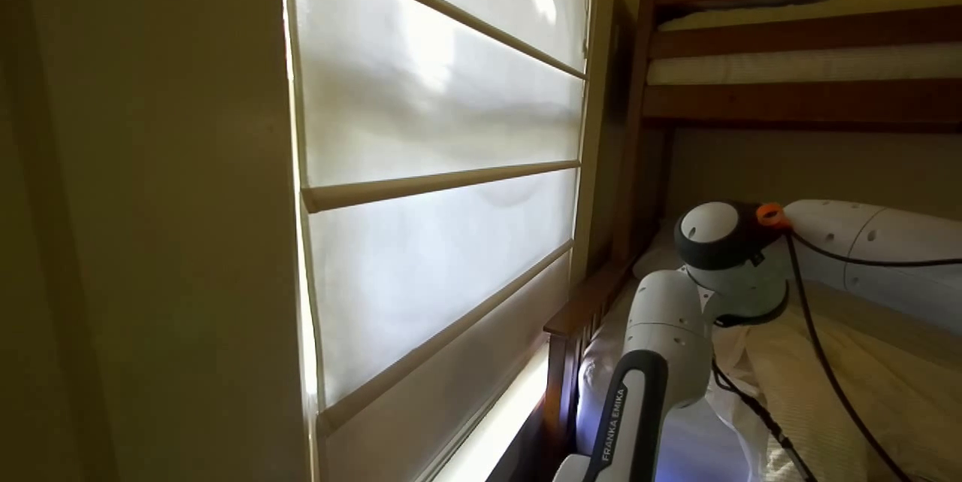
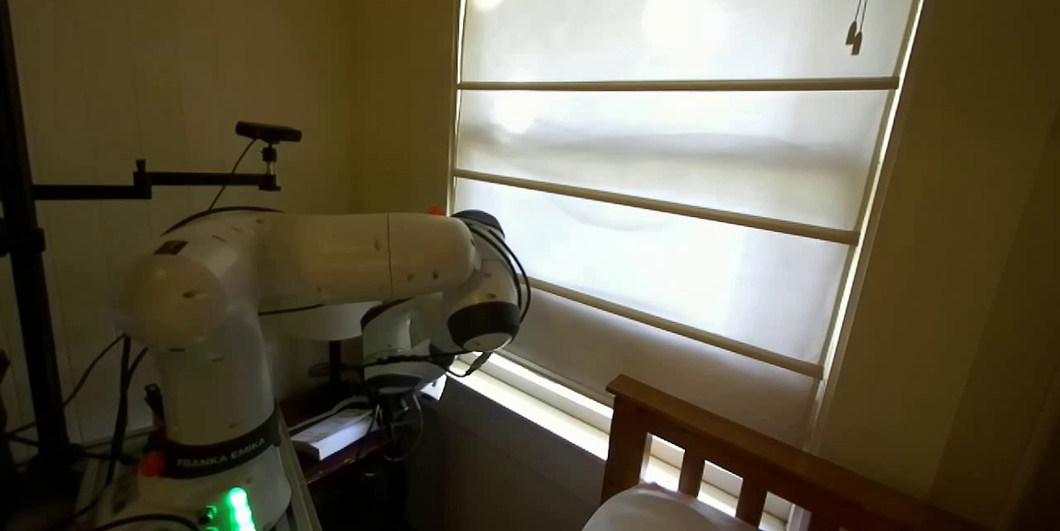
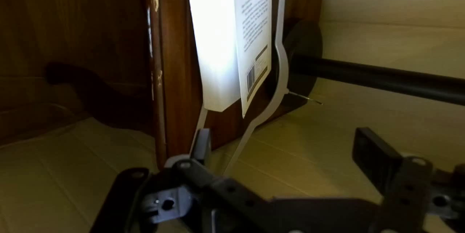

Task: Put the book on the headboard

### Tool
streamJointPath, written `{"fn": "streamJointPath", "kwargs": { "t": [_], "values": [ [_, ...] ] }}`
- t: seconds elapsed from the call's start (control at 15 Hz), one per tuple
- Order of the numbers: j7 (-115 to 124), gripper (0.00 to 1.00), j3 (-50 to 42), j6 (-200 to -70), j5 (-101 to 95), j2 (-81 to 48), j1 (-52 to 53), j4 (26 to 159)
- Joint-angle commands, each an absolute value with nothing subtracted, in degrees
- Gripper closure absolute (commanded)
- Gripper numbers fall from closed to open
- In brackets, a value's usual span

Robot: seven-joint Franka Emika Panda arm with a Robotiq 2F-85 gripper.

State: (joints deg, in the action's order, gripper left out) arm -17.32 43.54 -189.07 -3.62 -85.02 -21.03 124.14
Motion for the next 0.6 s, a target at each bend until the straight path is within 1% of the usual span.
{"fn": "streamJointPath", "kwargs": {
  "t": [0.0, 0.07, 0.2, 0.4, 0.47, 0.53],
  "values": [
    [-12.39, 0.0, 43.66, -184.21, -6.38, -85.03, -25.29, 127.03],
    [-16.32, 0.0, 44.36, -182.28, -0.77, -85.03, -25.83, 127.24],
    [-18.93, 0.0, 44.08, -177.2, 4.31, -85.04, -25.81, 126.1],
    [-24.59, 0.0, 42.07, -169.59, 14.24, -85.01, -22.18, 121.91],
    [-21.61, 0.0, 42.92, -173.29, 9.12, -85.01, -24.68, 124.75],
    [-22.96, 0.0, 42.45, -171.81, 11.06, -85.04, -24.1, 123.93]
  ]
}}
